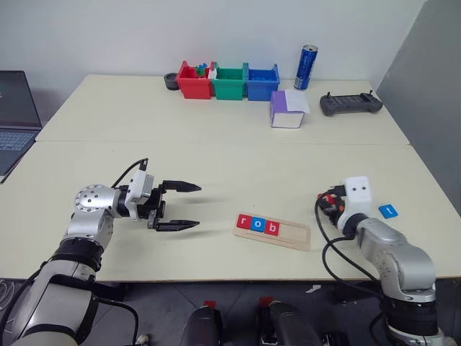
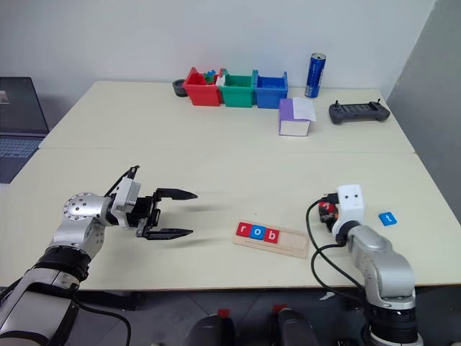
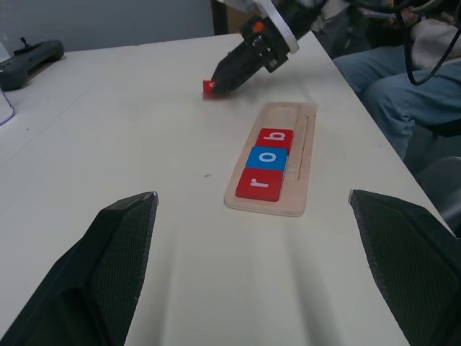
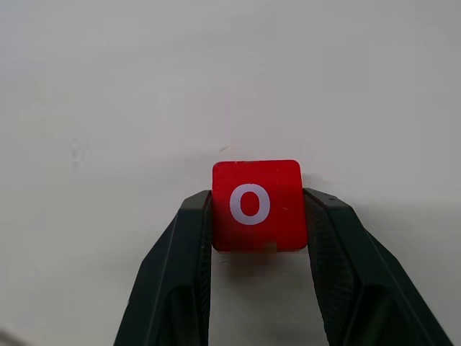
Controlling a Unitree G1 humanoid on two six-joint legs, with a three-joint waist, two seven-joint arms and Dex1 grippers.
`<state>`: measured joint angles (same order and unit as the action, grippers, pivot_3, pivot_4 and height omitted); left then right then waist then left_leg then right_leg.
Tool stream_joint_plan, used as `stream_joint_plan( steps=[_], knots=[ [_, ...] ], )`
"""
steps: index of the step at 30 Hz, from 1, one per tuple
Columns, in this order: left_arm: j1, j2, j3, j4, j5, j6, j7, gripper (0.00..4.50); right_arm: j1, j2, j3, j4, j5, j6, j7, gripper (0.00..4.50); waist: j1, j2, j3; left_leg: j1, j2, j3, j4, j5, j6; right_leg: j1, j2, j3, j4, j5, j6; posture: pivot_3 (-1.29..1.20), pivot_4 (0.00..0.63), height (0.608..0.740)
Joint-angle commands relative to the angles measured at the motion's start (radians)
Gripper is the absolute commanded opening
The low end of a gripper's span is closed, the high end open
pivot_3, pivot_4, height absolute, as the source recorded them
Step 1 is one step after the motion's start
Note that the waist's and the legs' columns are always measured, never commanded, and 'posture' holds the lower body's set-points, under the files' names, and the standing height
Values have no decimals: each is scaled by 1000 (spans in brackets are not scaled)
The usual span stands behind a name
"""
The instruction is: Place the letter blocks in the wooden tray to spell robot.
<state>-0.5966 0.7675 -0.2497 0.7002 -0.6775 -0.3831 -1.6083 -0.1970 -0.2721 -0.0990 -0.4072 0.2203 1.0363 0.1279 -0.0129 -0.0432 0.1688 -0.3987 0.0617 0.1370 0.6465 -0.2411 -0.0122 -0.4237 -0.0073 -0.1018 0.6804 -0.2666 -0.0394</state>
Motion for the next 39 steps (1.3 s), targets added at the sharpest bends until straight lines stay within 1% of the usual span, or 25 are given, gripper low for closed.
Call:
stream_joint_plan(
  steps=[1, 2, 4, 5, 8, 9, 11, 13, 15, 18, 20, 23, 25, 28, 32, 36, 39],
  knots=[
    [-8, 23, 18, -11, -15, -18, -6, 4500, -1, -9, -14, -22, -16, 22, -21, 1799, 0, 0, 0, 0, 0, 0, 0, 0, 0, 0, 0, 0, 0, 0, 0, 0, 150, 740],
    [-7, 24, 18, -10, -15, -19, -6, 4500, -4, -10, -20, -21, -15, 25, -21, 2170, 0, 0, 0, 0, 0, 0, 0, 0, 1, 0, 0, 0, 0, 0, 0, 0, 150, 740],
    [-6, 24, 17, -10, -15, -19, -6, 4500, -12, -16, -29, -27, -5, 34, -12, 2696, 0, 0, 0, 0, 0, 0, 0, 0, 1, 0, 0, 0, 0, 0, 0, 0, 150, 740],
    [-6, 24, 17, -10, -16, -19, -6, 4500, -17, -22, -28, -34, -2, 39, -6, 3057, 0, 0, 0, 1, 0, 0, 0, 0, 1, 0, 0, 0, 1, 0, 0, 0, 150, 740],
    [-6, 23, 19, -12, -16, -20, -6, 4500, -45, -79, -37, -64, 18, 51, 44, 4038, 0, 0, 0, 1, 0, -1, 0, 0, 1, 0, 0, -1, 1, 0, 0, 0, 150, 740],
    [-6, 23, 20, -12, -17, -20, -6, 4500, -54, -110, -46, -68, 30, 50, 73, 4454, 0, 0, 0, 1, 0, -1, 0, 0, 1, 0, 0, -1, 1, 0, 0, 0, 150, 740],
    [-6, 25, 23, -17, -17, -18, -6, 4500, -76, -204, -61, -52, 58, 35, 160, 4485, 0, 1, 0, 0, 0, 0, 0, -1, 1, 0, 0, -1, 1, 0, 0, 0, 150, 740],
    [-4, 29, 27, -20, -18, -18, -6, 4500, -97, -309, -67, 0, 82, -38, 277, 4485, 0, 1, 0, 0, 0, 0, 0, -1, 1, 0, 0, -1, 1, 0, 0, 0, 150, 740],
    [5, 35, 33, -31, -22, -18, -6, 4500, -98, -432, -34, 80, 100, -168, 468, 4485, 3, 1, 0, 1, 0, 0, 0, -1, 1, 0, 0, -1, 0, 0, 0, 0, 150, 740],
    [14, 39, 42, -46, -28, -14, -6, 4500, -98, -578, 45, 213, 98, -384, 761, 4485, 4, 0, 0, 1, 1, -1, -1, -1, 1, 0, 1, -1, 0, 0, 0, 0, 150, 740],
    [15, 39, 45, -53, -29, -9, -6, 4500, -164, -636, 125, 369, 62, -513, 935, 4485, 2, 0, 1, 1, 1, -1, -1, -1, 2, 0, 2, -1, -1, 0, 0, 0, 150, 740],
    [17, 46, 46, -72, -32, -2, -6, 4500, -355, -619, 255, 684, -44, -747, 1095, 4485, -9, 1, 2, 2, 1, 0, 1, -1, 2, 0, 3, 0, 0, 1, 1, 0, 150, 740],
    [19, 50, 50, -81, -33, 1, -6, 4500, -441, -602, 313, 823, -91, -865, 1184, 4485, -14, 1, 2, 2, 1, 0, 0, -1, 2, 0, 2, 0, 1, 1, 2, 0, 150, 740],
    [34, 61, 56, -107, -41, 7, -6, 4500, -547, -564, 363, 999, -151, -992, 1255, 4485, -15, 1, 2, 2, 2, 0, 0, 0, 1, 0, 3, -1, 1, 1, 2, 0, 150, 740],
    [62, 77, 57, -146, -55, 18, -6, 4500, -602, -537, 394, 1143, -200, -1105, 1330, 4485, -13, 2, 2, 1, 2, 1, 0, 2, -3, 0, 2, 0, 1, 1, 2, 0, 150, 740],
    [95, 107, 68, -192, -83, 53, -6, 4500, -648, -494, 396, 1246, -237, -1166, 1335, 4485, -15, 2, 2, 1, 1, 3, 1, 2, -3, 0, 0, 1, 0, 1, 1, 0, 150, 740],
    [111, 129, 67, -205, -97, 70, -6, 4500, -675, -468, 394, 1311, -267, -1199, 1321, 3899, -17, 3, 2, 2, 1, 4, 2, 2, -3, 0, 0, 2, 2, 1, 1, 0, 150, 740]
  ],
)
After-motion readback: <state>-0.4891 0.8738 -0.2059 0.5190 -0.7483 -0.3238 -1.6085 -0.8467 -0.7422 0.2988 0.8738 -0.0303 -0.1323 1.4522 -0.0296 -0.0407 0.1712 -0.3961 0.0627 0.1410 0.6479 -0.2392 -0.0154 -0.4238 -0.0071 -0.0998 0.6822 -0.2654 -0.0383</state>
